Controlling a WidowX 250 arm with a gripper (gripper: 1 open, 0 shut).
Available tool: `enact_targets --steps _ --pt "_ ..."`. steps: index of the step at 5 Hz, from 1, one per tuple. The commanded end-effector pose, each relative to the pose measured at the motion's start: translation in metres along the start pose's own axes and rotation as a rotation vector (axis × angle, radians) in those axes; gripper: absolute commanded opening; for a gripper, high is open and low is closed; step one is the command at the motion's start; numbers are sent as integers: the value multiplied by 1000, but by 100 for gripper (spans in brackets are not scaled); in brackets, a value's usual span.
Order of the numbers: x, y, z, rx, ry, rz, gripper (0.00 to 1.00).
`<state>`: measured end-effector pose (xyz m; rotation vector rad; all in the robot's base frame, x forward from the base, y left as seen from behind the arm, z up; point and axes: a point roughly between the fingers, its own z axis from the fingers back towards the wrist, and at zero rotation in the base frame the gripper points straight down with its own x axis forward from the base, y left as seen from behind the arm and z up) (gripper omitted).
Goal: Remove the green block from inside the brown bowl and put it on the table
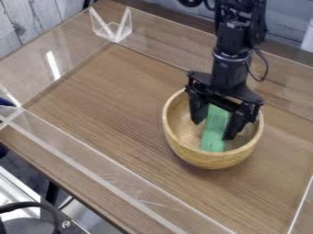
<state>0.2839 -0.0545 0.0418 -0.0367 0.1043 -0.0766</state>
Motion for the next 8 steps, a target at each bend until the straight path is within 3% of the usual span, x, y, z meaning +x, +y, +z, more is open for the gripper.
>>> enact_targets --steps 1,8 --pt "9 -3 9 -12 -57 -7 0" --pt "12 -5 24 -75 -131 -2 0"
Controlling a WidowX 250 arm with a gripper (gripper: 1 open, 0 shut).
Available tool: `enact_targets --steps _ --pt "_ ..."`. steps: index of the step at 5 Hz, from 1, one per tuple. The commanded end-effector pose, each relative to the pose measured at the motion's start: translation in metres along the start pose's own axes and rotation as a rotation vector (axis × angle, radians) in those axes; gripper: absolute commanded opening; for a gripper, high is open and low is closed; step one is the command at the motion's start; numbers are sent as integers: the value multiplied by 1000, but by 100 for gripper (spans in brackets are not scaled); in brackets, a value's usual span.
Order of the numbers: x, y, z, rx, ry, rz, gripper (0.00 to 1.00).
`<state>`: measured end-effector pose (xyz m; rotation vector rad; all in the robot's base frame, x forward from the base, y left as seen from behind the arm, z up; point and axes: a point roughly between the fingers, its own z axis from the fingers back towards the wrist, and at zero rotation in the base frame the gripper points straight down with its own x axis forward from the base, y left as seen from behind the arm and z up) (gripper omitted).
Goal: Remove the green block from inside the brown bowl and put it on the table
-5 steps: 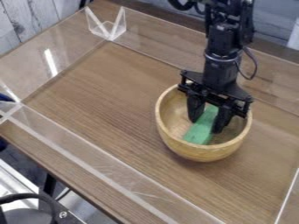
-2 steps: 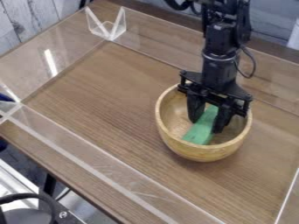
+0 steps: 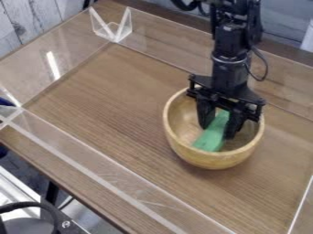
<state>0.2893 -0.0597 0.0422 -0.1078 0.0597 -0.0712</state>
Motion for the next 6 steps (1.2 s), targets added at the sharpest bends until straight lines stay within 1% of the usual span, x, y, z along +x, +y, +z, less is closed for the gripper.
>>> enact_targets --steps 1,4,6 --pt "8 -2 24 -10 -89 -4 0" --pt "10 -1 27 -18 -102 0 0" --pt "9 -1 30 -20 -103 4 0"
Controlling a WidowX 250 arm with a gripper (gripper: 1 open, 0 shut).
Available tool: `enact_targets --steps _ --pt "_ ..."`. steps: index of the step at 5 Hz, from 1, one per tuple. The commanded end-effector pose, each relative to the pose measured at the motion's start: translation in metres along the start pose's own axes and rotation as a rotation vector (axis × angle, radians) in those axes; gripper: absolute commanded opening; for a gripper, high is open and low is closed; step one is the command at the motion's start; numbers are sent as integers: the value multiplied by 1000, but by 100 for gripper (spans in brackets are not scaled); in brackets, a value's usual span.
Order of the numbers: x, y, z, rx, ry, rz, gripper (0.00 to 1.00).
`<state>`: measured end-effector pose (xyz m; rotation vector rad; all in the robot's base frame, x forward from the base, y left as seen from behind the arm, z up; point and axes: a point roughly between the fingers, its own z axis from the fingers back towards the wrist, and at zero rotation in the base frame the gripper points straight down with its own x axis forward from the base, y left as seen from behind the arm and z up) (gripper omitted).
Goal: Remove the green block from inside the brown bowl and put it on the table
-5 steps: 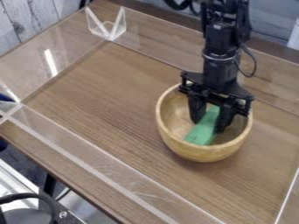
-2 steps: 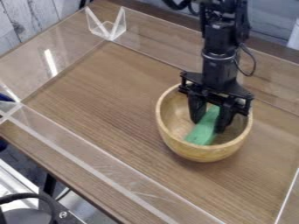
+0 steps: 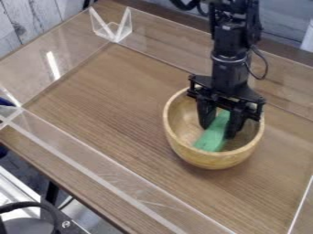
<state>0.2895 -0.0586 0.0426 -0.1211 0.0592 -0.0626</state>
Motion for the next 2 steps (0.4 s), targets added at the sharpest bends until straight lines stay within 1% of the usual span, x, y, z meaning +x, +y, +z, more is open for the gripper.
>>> enact_targets --steps 1,2 --pt "9 -2 31 -8 -102 -3 0" --pt "8 -2 32 -10 -101 -1 0"
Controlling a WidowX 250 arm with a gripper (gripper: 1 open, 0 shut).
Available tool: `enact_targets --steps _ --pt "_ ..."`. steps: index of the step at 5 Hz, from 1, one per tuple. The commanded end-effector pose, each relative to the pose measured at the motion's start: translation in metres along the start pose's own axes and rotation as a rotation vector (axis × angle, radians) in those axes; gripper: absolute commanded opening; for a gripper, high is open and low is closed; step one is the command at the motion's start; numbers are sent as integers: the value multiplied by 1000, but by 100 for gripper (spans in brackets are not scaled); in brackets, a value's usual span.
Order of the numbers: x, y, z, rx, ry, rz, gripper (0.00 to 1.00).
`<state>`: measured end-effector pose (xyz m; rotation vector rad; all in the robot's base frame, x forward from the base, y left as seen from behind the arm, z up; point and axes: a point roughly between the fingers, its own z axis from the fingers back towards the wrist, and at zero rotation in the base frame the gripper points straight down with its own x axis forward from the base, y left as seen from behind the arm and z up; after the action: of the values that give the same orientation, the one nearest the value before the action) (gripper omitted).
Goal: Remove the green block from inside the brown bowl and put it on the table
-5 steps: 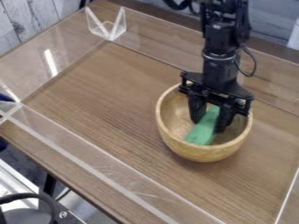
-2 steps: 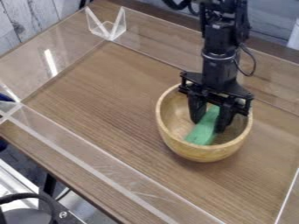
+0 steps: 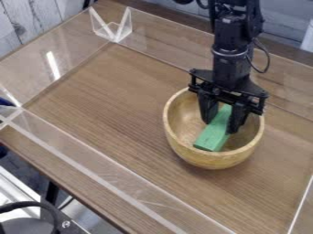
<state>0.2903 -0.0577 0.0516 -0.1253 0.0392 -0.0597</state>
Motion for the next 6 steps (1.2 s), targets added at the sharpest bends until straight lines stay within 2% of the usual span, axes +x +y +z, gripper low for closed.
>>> enact_targets --steps 1,6 --pt "8 -1 25 -7 -80 -1 0" --pt "7 0 33 -13 -79 9 0"
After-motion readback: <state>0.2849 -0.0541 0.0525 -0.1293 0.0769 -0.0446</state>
